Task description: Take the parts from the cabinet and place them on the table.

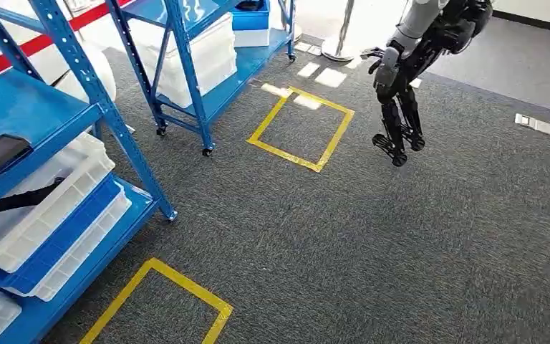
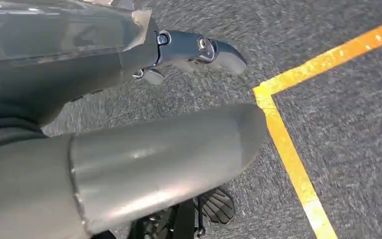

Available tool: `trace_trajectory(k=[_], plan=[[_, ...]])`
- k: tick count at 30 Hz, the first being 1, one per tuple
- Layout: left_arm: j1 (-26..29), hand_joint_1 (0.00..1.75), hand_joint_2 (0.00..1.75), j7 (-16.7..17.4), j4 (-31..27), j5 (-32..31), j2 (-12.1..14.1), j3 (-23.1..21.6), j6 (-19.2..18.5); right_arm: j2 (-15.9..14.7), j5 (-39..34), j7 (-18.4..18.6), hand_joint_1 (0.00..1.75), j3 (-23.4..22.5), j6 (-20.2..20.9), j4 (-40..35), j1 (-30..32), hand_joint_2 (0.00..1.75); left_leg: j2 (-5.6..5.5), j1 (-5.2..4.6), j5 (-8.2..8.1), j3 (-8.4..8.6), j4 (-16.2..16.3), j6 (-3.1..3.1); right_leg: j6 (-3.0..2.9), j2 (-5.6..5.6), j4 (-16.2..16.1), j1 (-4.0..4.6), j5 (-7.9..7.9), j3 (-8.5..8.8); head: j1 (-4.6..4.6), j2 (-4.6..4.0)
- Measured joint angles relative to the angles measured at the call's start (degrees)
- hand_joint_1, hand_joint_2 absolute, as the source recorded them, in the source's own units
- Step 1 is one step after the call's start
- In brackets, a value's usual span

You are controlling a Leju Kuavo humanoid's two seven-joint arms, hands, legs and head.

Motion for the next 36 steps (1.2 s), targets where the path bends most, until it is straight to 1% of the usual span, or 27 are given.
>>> trace_trajectory(k=[1, 2, 3, 6, 7, 8, 9, 11, 12, 13, 15, 16, 17, 21, 22, 23, 24, 26, 27, 28, 29, 30, 31, 32, 33, 34, 36], plan=[[-0.02, 0.0, 0.0, 0.07, 0.0, 0.02, -0.09, 0.0, 0.02, 0.0, 0.0, 0.0, 0.0, -0.02, 0.0, -0.09, -0.03, 0.0, -0.81, 0.11, -0.07, 0.07, 0.13, -0.39, 0.64, 1.71, -6.11, -0.51, 2.46, 2.73, 0.0, 0.0], [-0.06, 0.0, 0.0, 0.09, 0.0, 0.07, -0.09, 0.0, 0.07, 0.07, 0.0, 0.02, 0.0, -0.02, 0.02, -0.11, -0.05, 0.0, -1.38, -0.26, -0.23, -0.08, 0.53, -0.96, 0.4, 3.3, -7.96, -0.47, 2.94, 3.18, 0.09, 0.0], [-0.1, 0.0, 0.0, 0.15, 0.0, 0.13, -0.09, 0.0, 0.18, 0.15, 0.0, 0.04, 0.0, 0.0, 0.07, -0.13, -0.21, 0.0, -1.9, -0.27, -0.33, -0.24, 0.54, -1.25, -0.48, 2.48, -8.18, -0.31, 3.24, 3.05, 0.02, 0.0], [0.28, 0.0, 0.0, 0.24, 0.0, 0.55, 0.0, 0.15, 0.18, 0.18, 0.02, 0.15, 0.0, 0.0, 0.2, -0.31, -0.43, 0.0, -2.76, 0.2, 0.06, -0.6, 0.34, -2.01, -1.83, 1.21, -8.28, -0.35, 3.61, 3.56, -0.2, 0.0], [0.32, 0.0, 0.0, 0.24, 0.0, 0.55, 0.09, 0.18, 0.13, 0.31, 0.02, 0.15, 0.0, 0.0, 0.37, -0.33, -0.46, 0.0, -1.27, 0.3, -0.5, -0.78, 0.95, -2.13, -2.29, 0.61, -8.42, -0.59, 3.9, 3.62, -0.13, 0.0], [0.27, 0.0, 0.0, 0.24, 0.0, 0.55, 0.09, 0.18, 0.0, 0.31, 0.02, 0.13, 0.0, 0.0, 0.48, -0.42, -0.44, 0.0, 1.47, 0.06, -2.15, -1.66, 2.91, -2.35, -2.53, 0.26, -8.45, -0.49, 3.85, 3.57, -0.5, 0.0], [0.14, 0.0, 0.0, 0.24, 0.0, 0.55, 0.11, 0.18, -0.02, 0.37, 0.02, 0.13, 0.0, 0.0, 0.59, -0.44, -0.28, 0.0, 2.9, 0.14, -4.83, -3.62, 7.21, -2.58, -2.9, -0.48, -8.45, -0.28, 3.81, 3.51, -1.07, 0.0], [0.04, 0.0, 0.0, 0.24, 0.0, 0.66, 0.13, 0.2, 0.13, 0.42, 0.04, 0.09, 0.0, 0.0, 0.66, -0.46, 0.13, 0.0, 3.6, 0.22, -9.16, -8.55, 17.37, -2.88, -3.1, -2.24, -8.43, -0.04, 3.67, 3.34, -1.07, 0.0], [0.12, 0.0, 0.0, 0.53, 0.0, 1.05, 0.13, 0.28, 0.77, 0.46, 0.07, 0.04, 0.0, 0.0, 0.52, -0.53, 0.15, 0.0, 3.75, 0.23, -9.12, -9.42, 19.06, -2.96, -3.12, -2.96, -8.42, 0.0, 3.64, 3.3, -1.05, 0.0], [0.18, 0.0, 0.0, 0.61, 0.0, 1.27, 0.13, 0.44, 1.31, 0.55, 0.09, 0.04, 0.0, 0.0, 0.35, -0.57, 0.07, 0.0, 3.86, 0.25, -7.73, -8.77, 17.71, -2.9, -3.14, -3.53, -8.42, 0.0, 3.6, 3.33, -1.07, 0.0], [0.22, 0.0, 0.0, 0.68, 0.0, 1.75, 0.15, 0.87, 2.01, 0.94, 0.11, 0.11, 0.0, 0.02, -0.04, -0.79, -0.31, 0.0, 5.05, 0.21, -2.77, -3.85, 8.4, -2.5, -3.24, -4.62, -8.42, 0.01, 3.47, 3.59, -1.09, 0.0], [0.13, 0.0, 0.0, 0.68, 0.0, 1.75, 0.15, 0.94, 2.25, 1.03, 0.11, 0.13, 0.0, 0.05, -0.07, -0.85, -0.52, 0.0, 6.99, 0.1, -1.04, -1.27, 3.76, -2.12, -3.08, -5.03, -8.42, 0.1, 3.31, 3.79, -1.14, 0.0], [-0.1, 0.0, 0.0, 0.68, -0.02, 1.75, 0.15, 1.05, 2.36, 1.12, 0.11, 0.13, 0.0, 0.05, -0.07, -0.9, -0.56, 0.0, 9.45, -0.53, -1.37, 0.01, 1.02, -2.07, -2.83, -5.48, -8.34, 0.59, 3.09, 3.9, -1.22, 0.0], [0.01, 0.0, 0.0, 0.7, 0.0, 1.73, 0.15, 1.35, 2.56, 1.51, 0.13, 0.2, 0.0, 0.11, -0.09, -1.16, -0.91, 0.0, 6.69, -0.94, -1.05, -0.4, 0.78, -1.28, -1.93, -7.67, -8.76, 0.91, 2.97, 4.36, -1.14, 0.0], [0.04, 0.0, 0.0, 0.81, 0.0, 1.73, 0.02, 1.42, 2.67, 1.51, 0.13, 0.22, 0.0, 0.13, -0.13, -1.29, -1.12, 0.0, 6.0, -0.1, -0.37, 0.17, -0.05, -0.63, -1.46, -6.9, -8.28, 1.13, 2.47, 4.03, -1.14, 0.0], [0.01, 0.0, 0.0, 0.92, 0.0, 1.75, 0.0, 1.49, 2.9, 1.51, 0.13, 0.22, 0.0, 0.13, -0.13, -1.33, -1.21, 0.0, 5.66, -0.22, -0.26, 0.21, -0.29, -0.44, -1.48, -3.84, -6.93, 0.73, 1.62, 3.91, -0.98, 0.0], [-0.19, 0.0, 0.0, 0.92, -0.02, 1.75, 0.06, 1.55, 3.01, 1.55, 0.13, 0.22, 0.0, 0.13, -0.13, -1.33, -1.15, 0.0, 4.96, -0.05, -0.03, 0.08, -0.28, -0.05, -1.96, -1.81, -3.34, 0.63, -0.35, 2.18, -0.99, 0.0], [-0.45, 0.0, 0.0, 0.92, -0.02, 1.75, 0.04, 1.66, 2.99, 1.53, 0.13, 0.31, 0.0, 0.13, -0.13, -1.33, -1.03, 0.0, 3.36, -0.03, 0.1, -0.24, -0.26, 0.11, -2.43, -0.7, 6.55, 0.46, -4.39, -2.73, -0.9, 0.0], [-0.41, 0.0, 0.0, 0.94, -0.02, 1.75, 0.04, 1.66, 2.99, 1.51, 0.13, 0.33, 0.0, 0.15, -0.13, -1.36, -1.0, 0.0, 2.57, -0.03, 0.13, -0.29, -0.25, 0.1, -2.18, -0.64, 10.01, 0.46, -5.18, -4.49, -0.89, 0.0], [-0.34, 0.0, 0.0, 0.96, -0.02, 1.75, 0.07, 1.68, 2.99, 1.46, 0.13, 0.35, 0.0, 0.15, -0.13, -1.4, -0.93, 0.0, 1.74, -0.02, 0.17, -0.25, -0.24, 0.05, -1.7, -0.59, 10.35, 0.45, -4.73, -4.79, -0.9, 0.0], [-0.23, 0.0, 0.0, 1.03, -0.02, 1.75, 0.07, 1.68, 2.97, 1.4, 0.13, 0.35, 0.0, 0.15, -0.13, -1.44, -0.89, 0.0, 1.02, 0.01, 0.2, -0.18, -0.22, -0.02, -1.07, -0.53, 7.98, 0.44, -3.27, -3.76, -0.9, 0.0], [-0.2, 0.0, 0.0, 1.07, 0.0, 1.75, 0.07, 1.68, 2.93, 1.31, 0.13, 0.35, 0.0, 0.15, -0.04, -1.49, -0.92, 0.0, 0.18, 0.06, 0.26, -0.1, -0.2, -0.16, -0.41, -0.31, 3.36, 0.34, -1.03, -1.65, -0.9, 0.0], [-0.23, 0.0, 0.0, 1.11, -0.02, 1.75, 0.07, 1.68, 2.91, 1.23, 0.13, 0.35, 0.0, 0.18, 0.0, -1.49, -0.99, 0.0, -0.59, 0.12, 0.3, -0.02, -0.15, -0.32, 0.12, 0.61, -2.34, 0.04, 1.27, 0.95, -0.92, 0.0], [-0.27, 0.0, 0.0, 1.12, -0.02, 1.75, 0.11, 1.68, 2.91, 1.22, 0.13, 0.33, 0.0, 0.18, 0.09, -1.49, -0.97, 0.0, -1.21, 0.15, 0.33, -0.17, -0.09, -0.71, 0.37, 3.48, -6.62, -0.41, 2.57, 2.81, -0.83, 0.0], [-0.45, 0.0, 0.0, 1.11, -0.02, 1.75, 0.18, 1.68, 2.88, 1.22, 0.13, 0.28, 0.0, 0.2, 0.13, -1.49, -0.94, 0.0, -1.76, -0.42, 0.04, -0.48, 0.66, -1.2, -0.18, 4.56, -8.55, -0.34, 3.35, 3.07, -0.83, 0.0], [-0.46, 0.0, 0.0, 1.14, -0.02, 1.75, 0.2, 1.7, 2.86, 1.18, 0.13, 0.24, 0.0, 0.22, 0.15, -1.49, -1.0, 0.0, -2.27, -0.24, 0.19, -0.53, 0.24, -1.54, -0.95, 3.62, -8.23, -0.26, 3.47, 2.99, -1.2, 0.0], [-0.2, 0.0, 0.0, 1.18, -0.02, 1.75, 0.33, 1.75, 2.78, 1.07, 0.13, 0.13, 0.0, 0.26, 0.31, -1.49, -1.26, 0.0, -3.29, 0.09, 0.53, -0.71, -0.15, -2.44, -1.98, 2.71, -8.19, 0.26, 3.63, 3.51, -1.14, 0.0]])
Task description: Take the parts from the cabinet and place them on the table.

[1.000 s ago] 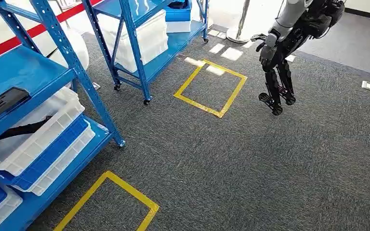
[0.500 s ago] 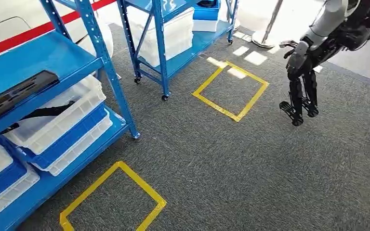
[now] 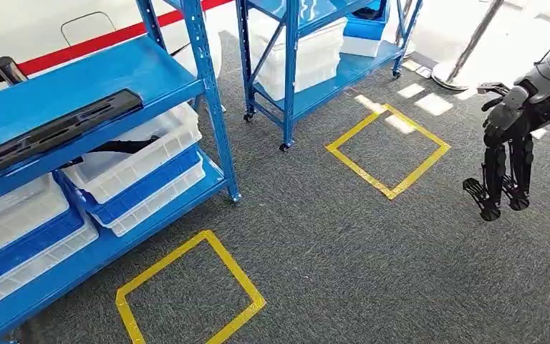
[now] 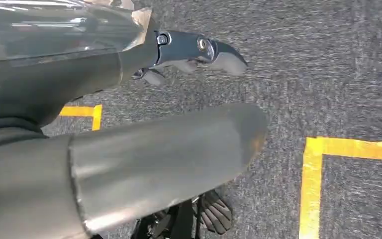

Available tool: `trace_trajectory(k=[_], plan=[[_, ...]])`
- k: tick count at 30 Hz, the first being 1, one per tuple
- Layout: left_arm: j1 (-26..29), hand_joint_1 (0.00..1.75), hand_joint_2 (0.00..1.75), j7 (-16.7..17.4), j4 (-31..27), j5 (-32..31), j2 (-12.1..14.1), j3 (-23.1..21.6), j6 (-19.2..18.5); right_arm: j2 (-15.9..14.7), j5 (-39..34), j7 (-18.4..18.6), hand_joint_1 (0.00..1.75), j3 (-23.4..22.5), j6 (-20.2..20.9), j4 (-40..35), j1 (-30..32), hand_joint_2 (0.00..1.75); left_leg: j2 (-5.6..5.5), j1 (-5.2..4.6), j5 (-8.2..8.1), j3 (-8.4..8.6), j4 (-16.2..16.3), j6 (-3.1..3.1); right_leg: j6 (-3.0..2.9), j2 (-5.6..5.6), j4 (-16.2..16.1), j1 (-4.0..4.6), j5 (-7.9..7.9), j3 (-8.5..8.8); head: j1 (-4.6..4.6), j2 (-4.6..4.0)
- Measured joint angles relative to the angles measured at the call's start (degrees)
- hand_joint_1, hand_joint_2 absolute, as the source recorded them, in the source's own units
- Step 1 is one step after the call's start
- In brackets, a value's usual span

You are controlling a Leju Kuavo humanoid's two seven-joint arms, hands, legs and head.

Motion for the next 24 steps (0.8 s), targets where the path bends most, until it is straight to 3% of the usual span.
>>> trace_trajectory(k=[1, 2, 3, 4, 5, 6, 7, 8, 9, 10, 11, 12, 15, 16, 17, 18, 19, 21, 22, 23, 24], plan=[[0.07, 0.0, 0.0, 0.02, 0.0, 0.02, 0.41, 0.07, 0.02, 0.17, 0.0, -0.02, 0.0, 0.09, 0.18, 0.02, -0.15, 0.0, -0.09, 0.1, 0.02, -0.2, 0.3, -0.21, -0.6, -0.65, -0.36, -1.05, 0.39, -0.12, -0.07, 0.0], [0.11, 0.0, 0.0, 0.0, 0.02, 0.02, 0.37, 0.07, 0.0, 0.07, 0.02, -0.02, 0.0, 0.17, 0.22, 0.0, -0.35, 0.0, 3.26, -0.08, -1.0, -0.81, 1.51, -0.29, -0.99, -1.31, -0.42, -0.9, 0.57, -0.05, -0.21, 0.0], [0.02, 0.0, 0.0, 0.0, 0.02, 0.02, 0.37, 0.07, 0.0, 0.07, 0.02, -0.07, 0.0, 0.24, 0.26, 0.02, -0.36, 0.0, 5.37, -0.09, -2.97, -2.04, 4.16, -0.53, -1.44, -1.9, -0.43, -0.82, 0.62, -0.11, -0.86, 0.0], [-0.16, 0.0, 0.0, 0.0, 0.02, 0.02, 0.37, 0.07, -0.04, 0.02, 0.02, -0.04, 0.0, 0.28, 0.35, 0.02, -0.23, 0.0, 6.38, 0.06, -5.6, -4.28, 8.77, -0.83, -1.59, -2.78, -0.43, -0.53, 0.52, -0.16, -1.2, 0.0], [-0.25, 0.0, 0.0, 0.0, 0.02, 0.0, 0.35, 0.07, -0.04, -0.04, 0.02, -0.04, 0.0, 0.31, 0.39, 0.04, -0.1, 0.0, 6.73, 0.19, -7.85, -6.74, 13.67, -1.08, -1.69, -3.73, -0.42, -0.35, 0.44, -0.28, -1.18, 0.0], [-0.23, 0.0, 0.0, 0.0, 0.02, 0.0, 0.33, 0.07, -0.04, -0.09, 0.02, -0.04, 0.0, 0.31, 0.39, 0.04, -0.07, 0.0, 6.87, 0.24, -9.03, -8.57, 17.25, -1.25, -1.74, -4.52, -0.4, -0.23, 0.41, -0.38, -1.22, 0.0], [-0.13, 0.0, 0.0, 0.0, 0.02, 0.0, 0.33, 0.07, -0.04, -0.15, 0.02, -0.04, 0.0, 0.31, 0.42, 0.04, -0.11, 0.0, 7.05, 0.25, -8.81, -9.14, 18.38, -1.29, -1.74, -5.23, -0.4, -0.11, 0.4, -0.45, -1.2, 0.0], [0.0, 0.0, 0.0, 0.0, 0.02, 0.02, 0.33, 0.09, -0.04, -0.15, 0.02, -0.04, 0.0, 0.31, 0.42, 0.04, -0.17, 0.0, 7.2, 0.24, -7.42, -8.29, 16.8, -1.22, -1.75, -5.84, -0.4, -0.04, 0.37, -0.44, -1.22, 0.0], [0.05, 0.0, 0.0, 0.0, 0.02, 0.02, 0.35, 0.09, -0.04, -0.15, 0.02, -0.04, 0.0, 0.31, 0.42, 0.04, -0.25, 0.0, 7.44, 0.22, -5.25, -6.2, 13.01, -1.04, -1.79, -6.38, -0.4, 0.07, 0.33, -0.35, -1.22, 0.0], [0.03, 0.0, 0.0, 0.0, 0.02, 0.02, 0.39, 0.09, -0.04, -0.11, 0.02, -0.04, 0.0, 0.33, 0.44, 0.04, -0.37, 0.0, 8.2, 0.12, -2.62, -2.87, 7.09, -0.62, -1.81, -7.01, -0.4, 0.15, 0.25, -0.2, -1.25, 0.0], [-0.08, 0.0, 0.0, 0.0, 0.02, 0.02, 0.39, 0.09, -0.04, -0.04, 0.02, -0.04, 0.0, 0.35, 0.44, 0.04, -0.47, 0.0, 10.73, -0.24, -1.0, 0.18, 1.99, 0.14, -1.67, -7.43, -0.41, 0.27, 0.13, 0.01, -1.27, 0.0], [-0.29, 0.0, 0.0, 0.0, 0.02, 0.0, 0.52, 0.09, -0.07, 0.04, 0.02, -0.04, 0.0, 0.35, 0.48, 0.04, -0.55, 0.0, 12.59, -0.69, -1.62, 0.83, 0.78, 0.8, -1.41, -7.91, -0.33, 0.72, -0.06, 0.07, -1.12, 0.0], [-0.47, 0.0, 0.0, -0.11, 0.02, 0.0, 0.48, 0.09, -0.33, 0.06, 0.02, -0.04, 0.0, 0.37, 0.53, 0.07, -0.64, 0.0, 10.85, -1.12, -1.47, 0.48, 0.52, 1.42, -0.7, -9.35, -0.66, 0.5, -0.29, 0.46, -1.22, 0.0], [-0.45, 0.0, 0.0, -0.15, 0.02, -0.02, 0.48, 0.09, -0.37, 0.18, 0.02, -0.02, 0.0, 0.37, 0.53, 0.11, -0.83, 0.0, 10.0, -1.06, -1.09, 0.64, -0.16, 1.87, -0.4, -10.04, -1.0, 0.86, -0.26, 1.02, -1.25, 0.0], [-0.42, 0.0, 0.0, -0.2, 0.02, -0.07, 0.35, 0.09, -0.42, 0.15, 0.02, 0.0, 0.0, 0.37, 0.53, 0.11, -0.83, 0.0, 9.39, -0.16, -0.29, 1.51, -1.14, 2.05, -0.04, -8.29, -0.3, 0.85, -0.78, 0.54, -1.11, 0.0], [-0.49, 0.0, 0.0, -0.24, 0.02, -0.15, 0.28, 0.09, -0.42, 0.11, 0.02, 0.0, 0.0, 0.37, 0.53, 0.11, -0.8, 0.0, 8.9, -0.11, -0.02, 1.57, -1.39, 2.46, -0.11, -5.32, 1.8, 0.7, -1.98, -0.13, -0.98, 0.0], [-0.66, 0.0, 0.0, -0.28, 0.02, -0.33, 0.28, 0.09, -0.48, 0.11, 0.02, 0.02, 0.0, 0.37, 0.5, 0.15, -0.73, 0.0, 8.08, -0.11, 0.07, 1.34, -1.39, 2.6, -0.49, -3.85, 6.21, 0.56, -4.07, -2.21, -0.92, 0.0], [-0.67, 0.0, 0.0, -0.35, 0.02, -0.74, -0.09, 0.02, -0.55, -0.02, 0.0, 0.26, 0.0, 0.37, 0.35, 0.22, -0.53, 0.0, 6.55, -0.08, 0.09, 1.17, -1.36, 2.6, -0.58, -3.24, 15.56, 0.18, -7.7, -6.93, -0.96, 0.0], [-0.6, 0.0, 0.0, -0.41, 0.02, -0.89, -0.24, 0.02, -0.52, -0.07, 0.0, 0.37, 0.0, 0.37, 0.31, 0.26, -0.33, 0.0, 5.8, -0.05, 0.09, 1.2, -1.31, 2.58, -0.13, -3.21, 17.83, 0.06, -7.99, -8.16, -0.94, 0.0], [-0.51, 0.0, 0.0, -0.46, 0.02, -0.98, -0.5, 0.02, -0.5, -0.15, -0.02, 0.42, 0.0, 0.37, 0.26, 0.26, -0.2, 0.0, 5.1, 0.01, 0.08, 1.27, -1.28, 2.53, 0.47, -3.21, 17.21, -0.04, -7.29, -8.09, -0.94, 0.0], [-0.44, 0.0, 0.0, -0.59, 0.02, -1.14, -0.77, -0.02, -0.46, -0.26, -0.02, 0.46, 0.0, 0.37, 0.2, 0.26, -0.18, 0.0, 4.24, 0.11, 0.04, 1.38, -1.21, 2.4, 1.43, -3.16, 13.69, -0.26, -5.26, -6.53, -0.92, 0.0]])
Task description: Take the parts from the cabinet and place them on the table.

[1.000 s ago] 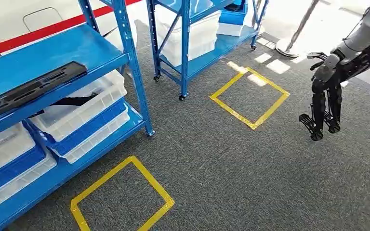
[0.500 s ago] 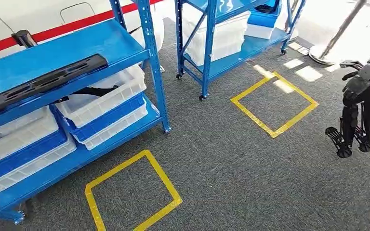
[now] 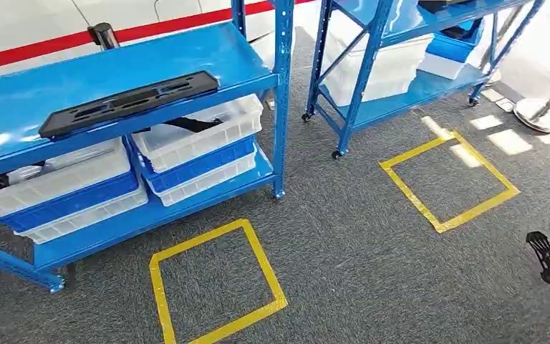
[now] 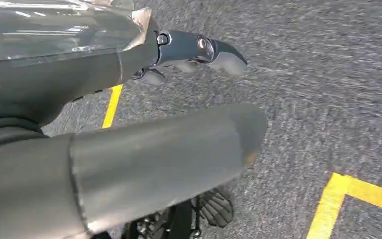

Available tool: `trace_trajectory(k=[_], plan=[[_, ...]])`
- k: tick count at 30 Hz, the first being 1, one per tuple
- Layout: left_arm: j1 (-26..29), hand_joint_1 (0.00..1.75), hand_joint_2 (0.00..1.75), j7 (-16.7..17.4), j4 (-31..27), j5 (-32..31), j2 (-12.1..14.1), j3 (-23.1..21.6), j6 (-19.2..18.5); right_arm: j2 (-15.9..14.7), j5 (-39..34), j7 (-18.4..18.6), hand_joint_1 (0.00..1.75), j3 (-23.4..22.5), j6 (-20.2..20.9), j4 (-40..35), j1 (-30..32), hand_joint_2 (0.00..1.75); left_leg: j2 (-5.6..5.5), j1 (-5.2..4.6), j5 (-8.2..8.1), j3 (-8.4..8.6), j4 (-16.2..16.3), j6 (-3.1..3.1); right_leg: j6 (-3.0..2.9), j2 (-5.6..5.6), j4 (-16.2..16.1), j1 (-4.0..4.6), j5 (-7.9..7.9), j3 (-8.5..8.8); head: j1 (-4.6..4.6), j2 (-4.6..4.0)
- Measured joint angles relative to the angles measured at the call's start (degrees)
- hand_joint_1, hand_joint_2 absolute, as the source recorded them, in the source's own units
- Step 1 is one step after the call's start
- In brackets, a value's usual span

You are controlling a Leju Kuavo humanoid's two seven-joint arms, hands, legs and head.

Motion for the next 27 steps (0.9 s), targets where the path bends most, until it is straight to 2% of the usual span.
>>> trace_trajectory(k=[1, 2, 3, 4, 5, 7, 8, 9, 10, 11, 12, 13, 14, 15, 16, 17, 18, 19, 20, 22, 23, 24, 25, 26, 27], plan=[[-0.01, 0.0, 0.0, -0.04, 0.0, 0.0, -0.28, -0.04, 0.0, -0.07, 0.0, 0.02, 0.0, 0.0, -0.02, 0.0, -0.05, 0.0, -0.67, 0.13, -0.06, 0.06, 0.12, -0.2, 0.73, 0.21, -4.45, -0.25, 2.09, 1.99, 0.0, 0.0], [-0.02, 0.0, 0.0, -0.13, 0.0, -0.02, -0.52, -0.07, 0.02, -0.13, 0.0, 0.02, 0.0, 0.0, -0.02, 0.0, -0.11, 0.0, -1.45, 0.33, -0.19, 0.1, 0.33, -0.53, 1.45, 1.13, -10.31, -0.63, 4.51, 4.69, -0.02, 0.0], [-0.02, 0.0, 0.0, -0.17, 0.0, -0.09, -0.72, -0.09, 0.02, -0.11, 0.0, 0.02, 0.0, 0.0, -0.02, 0.04, -0.03, 0.0, -1.99, 0.43, -0.33, -0.06, 0.57, -1.05, 1.58, 3.16, -14.03, -0.99, 5.31, 6.22, 0.02, 0.0], [-0.03, 0.0, 0.0, -0.24, 0.02, -0.11, -0.81, -0.09, 0.02, -0.07, -0.02, 0.07, 0.0, 0.0, -0.02, 0.2, -0.09, 0.0, -2.59, -0.01, -0.67, -0.19, 1.0, -1.63, 0.53, 2.88, -14.44, -0.39, 5.54, 6.15, 0.09, 0.0], [0.01, 0.0, 0.0, -0.35, 0.02, -0.13, -0.9, -0.09, 0.02, -0.09, 0.0, 0.15, 0.0, -0.02, -0.04, 0.22, -0.14, 0.0, -2.73, 0.02, -0.59, -0.27, 0.82, -1.87, -0.28, 2.49, -14.29, -0.2, 5.5, 6.19, -0.06, 0.0], [0.29, 0.0, 0.0, -0.33, 0.02, -0.17, -1.03, -0.09, 0.02, -0.09, -0.02, 0.37, 0.0, -0.02, -0.02, 0.22, -0.3, 0.0, -3.31, 0.29, -0.3, -0.36, 0.46, -2.46, -1.16, 1.82, -14.24, -0.12, 5.69, 6.68, -0.07, 0.0], [0.37, 0.0, 0.0, -0.33, 0.0, -0.17, -1.0, -0.09, 0.02, 0.07, -0.02, 0.42, 0.0, -0.02, -0.02, 0.24, -0.38, 0.0, -2.68, 0.49, -0.53, -0.47, 0.85, -2.56, -1.63, 1.29, -14.54, -0.81, 6.0, 6.69, -0.07, 0.0], [0.38, 0.0, 0.0, -0.33, 0.0, -0.26, -1.0, -0.11, 0.02, 0.09, -0.02, 0.52, 0.0, -0.02, -0.02, 0.24, -0.46, 0.0, 0.58, 0.23, -1.77, -1.13, 2.55, -2.81, -1.92, 0.9, -14.55, -0.64, 6.01, 6.77, -0.26, 0.0], [0.25, 0.0, 0.0, -0.28, 0.0, -0.35, -1.05, -0.11, 0.04, 0.15, -0.02, 0.59, 0.0, -0.02, -0.02, 0.24, -0.45, 0.0, 1.88, 0.24, -3.8, -2.68, 5.64, -2.98, -2.41, 0.38, -14.55, -0.49, 5.95, 6.79, -0.77, 0.0], [0.12, 0.0, 0.0, -0.24, 0.0, -0.57, -1.07, -0.13, 0.04, 0.15, -0.02, 0.7, 0.0, -0.02, -0.02, 0.24, -0.36, 0.0, 2.43, 0.34, -6.35, -5.22, 10.71, -3.16, -2.56, -0.39, -14.54, -0.3, 5.85, 6.77, -0.79, 0.0], [0.07, 0.0, 0.0, -0.26, 0.02, -0.59, -1.11, -0.13, 0.04, 0.13, -0.02, 0.83, 0.0, -0.02, -0.02, 0.24, -0.33, 0.0, 2.55, 0.4, -8.2, -7.48, 15.05, -3.28, -2.68, -1.14, -14.54, -0.16, 5.76, 6.7, -0.79, 0.0], [0.11, 0.0, 0.0, -0.24, 0.0, -0.59, -1.22, -0.13, 0.02, 0.11, -0.02, 0.94, 0.0, -0.02, -0.02, 0.24, -0.36, 0.0, 2.59, 0.45, -9.09, -9.44, 18.66, -3.36, -2.75, -1.88, -14.54, -0.04, 5.7, 6.66, -0.79, 0.0], [0.2, 0.0, 0.0, -0.22, 0.02, -0.59, -1.27, -0.13, 0.04, 0.11, -0.02, 1.01, 0.0, -0.02, 0.04, 0.24, -0.44, 0.0, 2.75, 0.46, -8.4, -9.77, 19.03, -3.31, -2.84, -2.56, -14.54, 0.02, 5.62, 6.7, -0.79, 0.0], [0.3, 0.0, 0.0, -0.17, 0.0, -0.59, -1.27, -0.13, 0.04, 0.13, -0.02, 1.14, 0.0, -0.02, 0.15, 0.24, -0.5, 0.0, 2.96, 0.46, -6.61, -8.78, 16.8, -3.16, -2.89, -3.09, -14.54, 0.11, 5.55, 6.79, -0.81, 0.0], [0.31, 0.0, 0.0, -0.17, 0.0, -0.59, -1.27, -0.13, 0.02, 0.15, -0.02, 1.25, 0.0, -0.02, 0.2, 0.24, -0.59, 0.0, 3.31, 0.44, -4.2, -6.62, 12.59, -2.92, -2.93, -3.65, -14.54, 0.17, 5.49, 6.95, -0.81, 0.0], [0.27, 0.0, 0.0, -0.17, 0.0, -0.63, -1.25, -0.15, 0.02, 0.2, -0.02, 1.29, 0.0, -0.02, 0.28, 0.24, -0.71, 0.0, 4.26, 0.35, -1.68, -3.61, 6.98, -2.5, -2.79, -4.18, -14.54, 0.22, 5.31, 7.14, -0.79, 0.0], [0.13, 0.0, 0.0, -0.17, 0.0, -0.7, -1.25, -0.17, -0.02, 0.26, -0.02, 1.35, 0.0, -0.02, 0.39, 0.24, -0.83, 0.0, 7.73, -0.09, -0.44, -0.96, 2.32, -1.73, -2.72, -4.62, -14.54, 0.38, 5.21, 7.35, -0.79, 0.0], [-0.2, 0.0, 0.0, -0.17, 0.0, -0.7, -1.24, -0.24, -0.09, 0.33, -0.02, 1.35, 0.0, -0.02, 0.46, 0.24, -0.86, 0.0, 8.56, -0.66, -1.02, -0.84, 1.68, -1.7, -2.27, -5.0, -14.41, 0.99, 4.93, 7.31, -0.74, 0.0], [-0.35, 0.0, 0.0, -0.17, 0.0, -0.74, -1.27, -0.31, -0.09, 0.22, -0.02, 1.4, 0.0, -0.02, 0.48, 0.24, -0.97, 0.0, 7.38, -0.73, -0.91, -1.15, 1.63, -1.49, -2.09, -5.46, -14.52, 0.95, 4.85, 7.4, -0.65, 0.0], [-0.22, 0.0, 0.0, -0.17, 0.0, -0.76, -1.22, -0.33, -0.11, 0.31, -0.02, 1.53, 0.0, -0.02, 0.52, 0.24, -1.18, 0.0, 6.2, -0.97, -0.89, -1.3, 1.55, -1.15, -1.55, -6.71, -15.03, 0.85, 4.88, 7.81, -0.72, 0.0], [-0.19, 0.0, 0.0, -0.17, 0.0, -0.76, -1.22, -0.33, -0.09, 0.39, -0.02, 1.6, 0.0, -0.04, 0.55, 0.24, -1.37, 0.0, 5.36, -0.69, -0.34, -0.7, 0.56, -0.59, -1.12, -7.07, -15.17, 1.4, 4.71, 8.33, -0.79, 0.0], [-0.13, 0.0, 0.0, -0.17, 0.0, -0.76, -1.33, -0.33, -0.11, 0.35, -0.02, 1.64, 0.0, -0.04, 0.55, 0.24, -1.47, 0.0, 4.89, -0.32, 0.09, -0.26, -0.01, -0.4, -0.88, -4.33, -14.05, 0.83, 4.02, 7.67, -0.66, 0.0], [-0.23, 0.0, 0.0, -0.17, 0.0, -0.76, -1.31, -0.35, -0.11, 0.31, -0.02, 1.71, 0.0, -0.04, 0.57, 0.24, -1.43, 0.0, 4.22, -0.16, 0.32, -0.28, -0.2, -0.07, -1.09, -1.86, -11.34, 0.88, 2.54, 6.52, -0.66, 0.0], [-0.38, 0.0, 0.0, -0.19, 0.0, -0.76, -1.31, -0.37, -0.37, 0.31, -0.02, 1.79, 0.0, -0.04, 0.59, 0.24, -1.37, 0.0, 3.51, -0.17, 0.45, -0.44, -0.2, 0.15, -1.45, -0.75, -6.93, 0.71, 0.48, 4.38, -0.57, 0.0], [-0.4, 0.0, 0.0, -0.2, 0.0, -0.76, -1.35, -0.42, -0.46, 0.24, -0.02, 1.84, 0.0, -0.04, 0.59, 0.24, -1.31, 0.0, 2.59, -0.17, 0.47, -0.55, -0.19, 0.18, -1.7, -0.29, -1.43, 0.64, -1.66, 1.56, -0.57, 0.0]])
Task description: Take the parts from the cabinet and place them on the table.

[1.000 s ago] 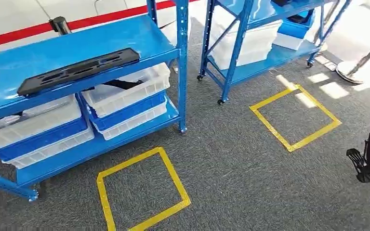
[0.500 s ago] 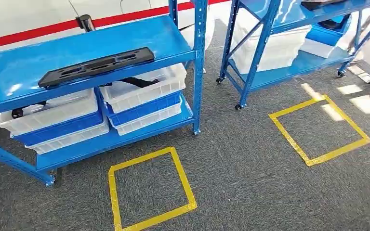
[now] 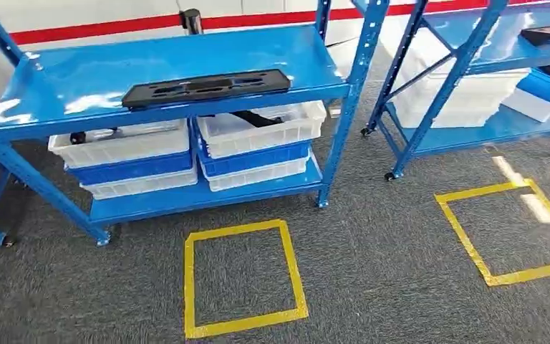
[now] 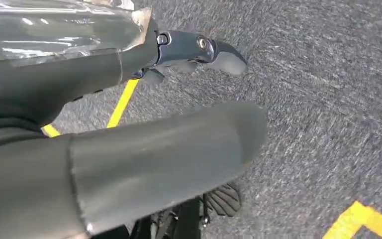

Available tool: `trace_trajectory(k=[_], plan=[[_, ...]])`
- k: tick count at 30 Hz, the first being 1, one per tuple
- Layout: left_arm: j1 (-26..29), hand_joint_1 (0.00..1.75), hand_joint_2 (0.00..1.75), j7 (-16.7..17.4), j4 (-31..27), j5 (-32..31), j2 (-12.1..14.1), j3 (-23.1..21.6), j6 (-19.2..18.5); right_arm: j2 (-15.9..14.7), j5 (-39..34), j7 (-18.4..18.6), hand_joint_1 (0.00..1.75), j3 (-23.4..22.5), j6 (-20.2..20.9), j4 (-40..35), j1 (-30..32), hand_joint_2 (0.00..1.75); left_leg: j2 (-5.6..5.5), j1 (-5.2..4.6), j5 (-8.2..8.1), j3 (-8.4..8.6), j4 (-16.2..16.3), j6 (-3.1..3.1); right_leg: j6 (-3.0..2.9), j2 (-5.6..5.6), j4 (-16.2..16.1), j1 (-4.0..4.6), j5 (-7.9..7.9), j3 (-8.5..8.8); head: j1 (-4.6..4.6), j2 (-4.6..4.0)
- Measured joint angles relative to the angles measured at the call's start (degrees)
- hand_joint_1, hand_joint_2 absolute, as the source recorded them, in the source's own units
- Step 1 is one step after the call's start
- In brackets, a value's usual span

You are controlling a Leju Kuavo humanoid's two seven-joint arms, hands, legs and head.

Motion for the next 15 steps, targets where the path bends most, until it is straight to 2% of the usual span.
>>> trace_trajectory(k=[1, 2, 3, 4, 5, 6, 7, 8, 10, 11, 12, 13, 14, 15], plan=[[0.04, 0.0, 0.0, 0.0, 0.0, 0.0, 0.0, -0.04, -0.02, -0.04, 0.0, 0.09, 0.0, 0.0, 0.02, 0.0, 0.13, 0.0, -0.81, 0.0, 0.0, -0.02, 0.02, 0.0, 0.14, 0.14, 3.92, 0.01, -1.09, -2.04, 0.02, 0.0], [0.09, 0.0, 0.0, 0.0, 0.0, 0.0, 0.0, -0.04, -0.04, -0.07, 0.0, 0.11, 0.0, 0.0, 0.02, 0.0, 0.21, 0.0, -1.6, 0.0, 0.0, 0.03, 0.05, -0.01, 0.57, 0.21, 5.37, -0.01, -0.99, -2.98, 0.02, 0.0], [0.19, 0.0, 0.0, 0.02, 0.0, 0.0, 0.0, -0.04, -0.04, -0.15, 0.0, 0.2, 0.0, 0.0, 0.04, -0.02, 0.25, 0.0, -2.45, 0.0, 0.0, 0.1, 0.09, -0.02, 1.26, 0.25, 3.6, -0.04, 0.35, -2.38, 0.0, 0.0], [0.22, 0.0, 0.0, 0.02, 0.0, 0.0, -0.02, -0.04, -0.07, -0.24, 0.0, 0.3, 0.0, 0.0, 0.04, -0.02, 0.2, 0.0, -3.31, 0.0, 0.01, 0.18, 0.13, -0.06, 1.92, 0.4, -0.82, -0.18, 2.59, -0.5, 0.0, 0.0], [0.21, 0.0, 0.0, 0.02, 0.0, 0.0, -0.07, -0.07, -0.07, -0.31, 0.0, 0.37, 0.0, 0.0, 0.04, -0.02, 0.15, 0.0, -4.08, 0.01, 0.01, 0.29, 0.18, -0.16, 2.39, 1.11, -6.33, -0.36, 4.96, 1.92, 0.0, 0.0], [0.19, 0.0, 0.0, 0.02, 0.0, 0.0, -0.09, -0.11, -0.09, -0.35, 0.0, 0.42, 0.0, -0.02, 0.04, -0.02, 0.15, 0.0, -4.76, 0.04, 0.0, 0.31, 0.22, -0.35, 2.58, 3.13, -11.38, -0.61, 6.84, 4.16, 0.02, 0.0], [0.14, 0.0, 0.0, 0.02, 0.0, 0.0, -0.11, -0.15, -0.11, -0.35, 0.0, 0.46, 0.0, -0.02, 0.04, -0.02, 0.16, 0.0, -5.3, -0.39, -0.15, 0.09, 0.58, -0.81, 2.27, 4.89, -13.76, -0.53, 7.5, 4.75, 0.07, 0.0], [0.11, 0.0, 0.0, 0.02, 0.0, 0.0, -0.13, -0.17, -0.11, -0.35, 0.0, 0.46, 0.0, -0.02, 0.04, -0.02, 0.17, 0.0, -5.91, -0.41, -0.26, 0.03, 0.53, -1.15, 1.3, 4.11, -13.8, -0.66, 7.79, 4.77, -0.07, 0.0], [0.32, 0.0, 0.0, 0.02, 0.0, 0.0, -0.09, -0.2, -0.13, -0.33, 0.0, 0.5, 0.0, -0.02, 0.04, -0.02, 0.05, 0.0, -6.77, -0.09, -0.03, -0.2, 0.29, -1.83, 0.58, 3.31, -13.69, -0.22, 7.79, 5.3, -0.09, 0.0], [0.45, 0.0, 0.0, 0.02, 0.0, 0.0, -0.07, -0.2, -0.13, -0.26, 0.0, 0.52, 0.0, -0.02, 0.04, -0.02, -0.06, 0.0, -7.25, -0.05, 0.04, -0.4, 0.38, -2.17, 0.09, 2.71, -13.95, -0.86, 8.09, 5.43, -0.09, 0.0], [0.51, 0.0, 0.0, 0.02, 0.0, 0.0, 0.07, -0.22, -0.13, -0.08, 0.0, 0.57, 0.0, -0.02, 0.04, -0.06, -0.19, 0.0, -5.53, 0.06, -0.55, -0.66, 1.28, -2.22, -0.34, 1.93, -14.18, -1.23, 8.36, 5.49, -0.07, 0.0], [0.47, 0.0, 0.0, 0.02, 0.0, 0.0, 0.04, -0.24, -0.13, -0.04, 0.0, 0.59, 0.0, -0.02, 0.04, -0.11, -0.22, 0.0, -2.36, -0.16, -2.41, -1.87, 3.73, -2.5, -0.93, 1.43, -14.23, -1.22, 8.27, 5.53, -0.64, 0.0], [0.35, 0.0, 0.0, 0.02, 0.0, 0.0, 0.04, -0.24, -0.13, -0.04, 0.0, 0.59, 0.0, -0.02, 0.04, -0.11, -0.08, 0.0, -1.01, 0.03, -4.86, -4.0, 8.02, -2.82, -1.1, 0.67, -14.22, -1.09, 8.14, 5.6, -0.79, 0.0], [0.24, 0.0, 0.0, 0.0, 0.0, 0.0, 0.04, -0.26, -0.13, -0.04, 0.0, 0.61, 0.0, -0.02, 0.04, -0.11, 0.15, 0.0, -0.36, 0.21, -7.2, -6.66, 13.16, -3.17, -1.22, -0.18, -14.21, -1.0, 8.03, 5.59, -0.74, 0.0]])
